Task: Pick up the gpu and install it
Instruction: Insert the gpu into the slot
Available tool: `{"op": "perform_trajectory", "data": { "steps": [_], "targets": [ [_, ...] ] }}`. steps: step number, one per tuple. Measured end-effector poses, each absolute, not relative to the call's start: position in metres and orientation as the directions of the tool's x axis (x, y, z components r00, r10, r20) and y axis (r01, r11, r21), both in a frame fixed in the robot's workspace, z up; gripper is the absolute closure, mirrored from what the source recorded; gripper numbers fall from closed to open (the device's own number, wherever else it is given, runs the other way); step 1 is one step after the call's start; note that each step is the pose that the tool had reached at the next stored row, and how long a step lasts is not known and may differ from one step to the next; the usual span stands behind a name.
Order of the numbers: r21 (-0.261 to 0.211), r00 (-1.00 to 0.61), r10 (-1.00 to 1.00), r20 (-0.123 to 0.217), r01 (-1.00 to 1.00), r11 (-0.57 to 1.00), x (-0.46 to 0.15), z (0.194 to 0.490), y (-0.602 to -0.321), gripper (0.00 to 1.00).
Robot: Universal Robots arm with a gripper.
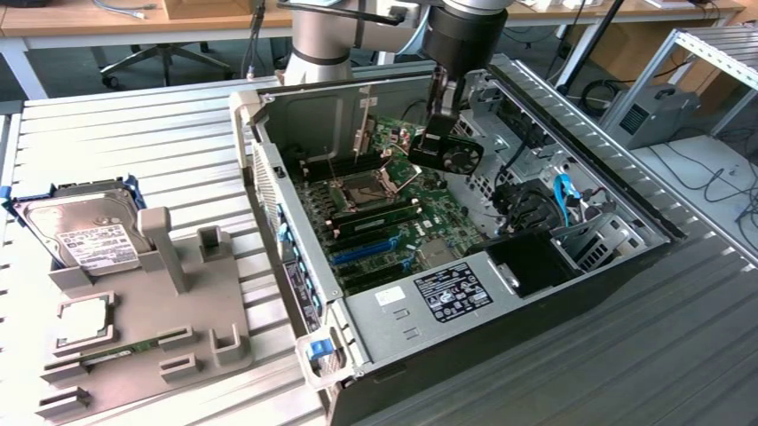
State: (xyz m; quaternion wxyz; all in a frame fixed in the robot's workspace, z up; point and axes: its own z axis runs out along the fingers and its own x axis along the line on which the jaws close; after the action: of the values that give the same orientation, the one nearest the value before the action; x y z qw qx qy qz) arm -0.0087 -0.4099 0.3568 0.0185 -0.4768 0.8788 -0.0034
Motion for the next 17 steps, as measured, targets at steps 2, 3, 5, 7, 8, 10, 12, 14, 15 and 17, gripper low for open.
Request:
{"op": "perform_trajectory", "data": {
  "steps": [2, 3, 5, 7, 8, 10, 12, 14, 15, 17],
  "targets": [
    [-0.024, -0.542, -0.84, -0.029, -0.84, 0.542, -0.0087, 0.3568, -0.4099, 0.74],
    [-0.024, -0.541, -0.841, -0.029, -0.841, 0.541, -0.0087, 0.3568, -0.4099, 0.74],
    [-0.024, -0.538, -0.842, -0.029, -0.842, 0.539, -0.0087, 0.3568, -0.4099, 0.74],
    [-0.024, -0.536, -0.843, -0.029, -0.843, 0.537, -0.0087, 0.3568, -0.4099, 0.74],
    [-0.024, -0.535, -0.844, -0.029, -0.844, 0.536, -0.0087, 0.3568, -0.4099, 0.74],
    [-0.024, -0.533, -0.845, -0.029, -0.845, 0.534, -0.0087, 0.3568, -0.4099, 0.74],
    [-0.024, -0.531, -0.847, -0.029, -0.847, 0.532, -0.0087, 0.3568, -0.4099, 0.74],
    [-0.024, -0.529, -0.848, -0.029, -0.848, 0.53, -0.0087, 0.3568, -0.4099, 0.74],
    [-0.024, -0.528, -0.849, -0.029, -0.848, 0.529, -0.0087, 0.3568, -0.4099, 0.74],
    [-0.024, -0.526, -0.85, -0.029, -0.85, 0.527, -0.0087, 0.3568, -0.4099, 0.74]
  ]
}}
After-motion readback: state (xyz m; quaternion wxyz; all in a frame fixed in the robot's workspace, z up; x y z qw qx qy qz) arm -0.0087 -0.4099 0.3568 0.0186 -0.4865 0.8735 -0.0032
